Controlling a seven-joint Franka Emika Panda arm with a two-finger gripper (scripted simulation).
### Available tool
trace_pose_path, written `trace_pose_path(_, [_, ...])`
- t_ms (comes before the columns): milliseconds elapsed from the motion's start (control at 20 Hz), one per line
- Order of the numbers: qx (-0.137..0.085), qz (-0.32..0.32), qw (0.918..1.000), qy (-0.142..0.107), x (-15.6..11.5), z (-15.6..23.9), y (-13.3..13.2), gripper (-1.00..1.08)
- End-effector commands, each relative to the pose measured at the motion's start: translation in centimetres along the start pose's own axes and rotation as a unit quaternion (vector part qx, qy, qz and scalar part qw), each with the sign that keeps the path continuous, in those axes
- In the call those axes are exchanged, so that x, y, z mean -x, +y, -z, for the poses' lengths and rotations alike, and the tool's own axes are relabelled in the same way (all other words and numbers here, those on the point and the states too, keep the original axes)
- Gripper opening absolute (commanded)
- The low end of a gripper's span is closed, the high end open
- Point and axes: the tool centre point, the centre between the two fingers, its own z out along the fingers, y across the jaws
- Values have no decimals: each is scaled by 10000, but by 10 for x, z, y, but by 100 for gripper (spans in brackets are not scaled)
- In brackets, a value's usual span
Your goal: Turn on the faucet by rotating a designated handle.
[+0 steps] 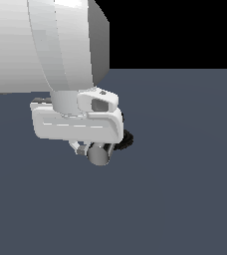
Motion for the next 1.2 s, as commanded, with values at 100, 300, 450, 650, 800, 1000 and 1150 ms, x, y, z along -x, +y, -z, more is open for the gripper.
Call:
trace_pose_path(100, [9, -101, 9999, -3, -3, 0, 30, -100])
trace_pose_path(300, [9, -101, 9999, -3, -4, 0, 48, -100])
trace_pose_path(450, [9, -101, 9999, -3, -5, 0, 63, -100])
trace_pose_path(650, [9, -101, 9999, -3, -6, 0, 82, -100])
trace_pose_path(800, [9, -101, 9999, -3, -6, 0, 96, -100])
trace_pose_path(1000, [9, -101, 9999, -3, -7, 0, 116, -100])
trace_pose_path(1150, [9, -101, 9999, -3, -8, 0, 130, -100])
